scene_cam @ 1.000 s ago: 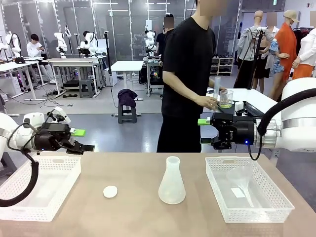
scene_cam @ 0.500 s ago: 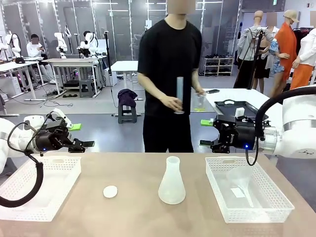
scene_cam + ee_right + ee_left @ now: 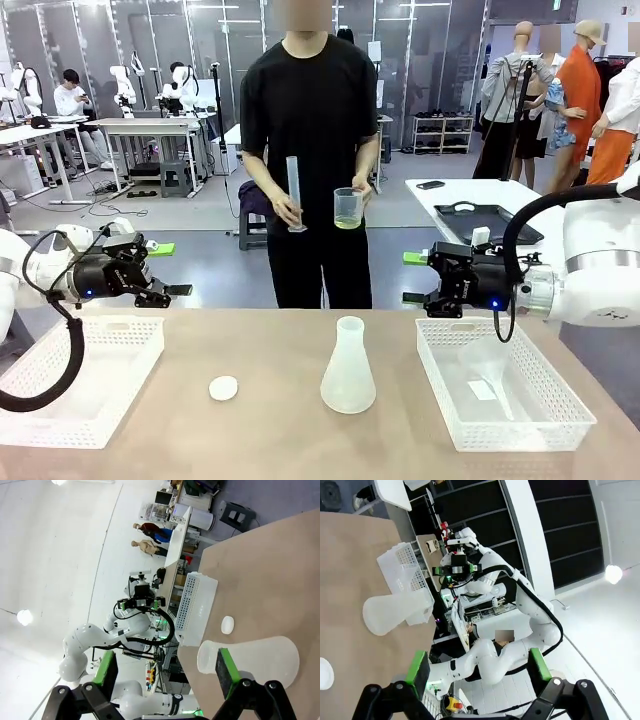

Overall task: Prepare the solutions needed for the experiment.
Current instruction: Pick up the Plastic Funnel and insert it into the Big flask.

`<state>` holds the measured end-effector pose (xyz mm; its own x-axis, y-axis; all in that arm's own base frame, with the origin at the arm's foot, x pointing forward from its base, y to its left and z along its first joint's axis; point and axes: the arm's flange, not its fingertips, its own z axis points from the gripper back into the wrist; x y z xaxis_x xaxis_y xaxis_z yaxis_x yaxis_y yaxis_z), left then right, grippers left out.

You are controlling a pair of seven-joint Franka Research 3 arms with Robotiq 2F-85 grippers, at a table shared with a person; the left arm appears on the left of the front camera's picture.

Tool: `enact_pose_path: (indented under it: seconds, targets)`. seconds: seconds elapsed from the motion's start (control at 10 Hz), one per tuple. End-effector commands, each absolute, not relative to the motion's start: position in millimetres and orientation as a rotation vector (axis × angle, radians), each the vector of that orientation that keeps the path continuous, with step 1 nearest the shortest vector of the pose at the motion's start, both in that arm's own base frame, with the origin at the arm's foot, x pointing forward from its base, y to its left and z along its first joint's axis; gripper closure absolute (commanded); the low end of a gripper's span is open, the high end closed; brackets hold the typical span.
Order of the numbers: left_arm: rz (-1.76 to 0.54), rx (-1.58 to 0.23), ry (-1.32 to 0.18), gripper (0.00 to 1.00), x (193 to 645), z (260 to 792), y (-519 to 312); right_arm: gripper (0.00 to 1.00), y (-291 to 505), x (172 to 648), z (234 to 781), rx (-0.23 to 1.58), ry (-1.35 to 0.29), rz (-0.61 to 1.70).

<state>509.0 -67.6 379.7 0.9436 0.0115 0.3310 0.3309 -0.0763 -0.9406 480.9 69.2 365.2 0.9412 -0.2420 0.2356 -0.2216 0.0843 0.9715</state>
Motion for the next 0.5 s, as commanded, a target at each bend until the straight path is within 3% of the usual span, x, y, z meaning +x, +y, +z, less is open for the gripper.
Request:
enact_pose_path:
  seconds: [0.0,0.4]
  targets:
    - [-0.312,-1.669,-0.276,0.0,508.8,375.0,-69.2,0.0,70.5,480.2,363.0,1.513,-0.373,-0.024]
    - [-0.312,-1.669,-0.276,0.0,508.8,375.0,-69.2,0.0,69.2,479.6,362.2,1.496,-0.372,-0.017]
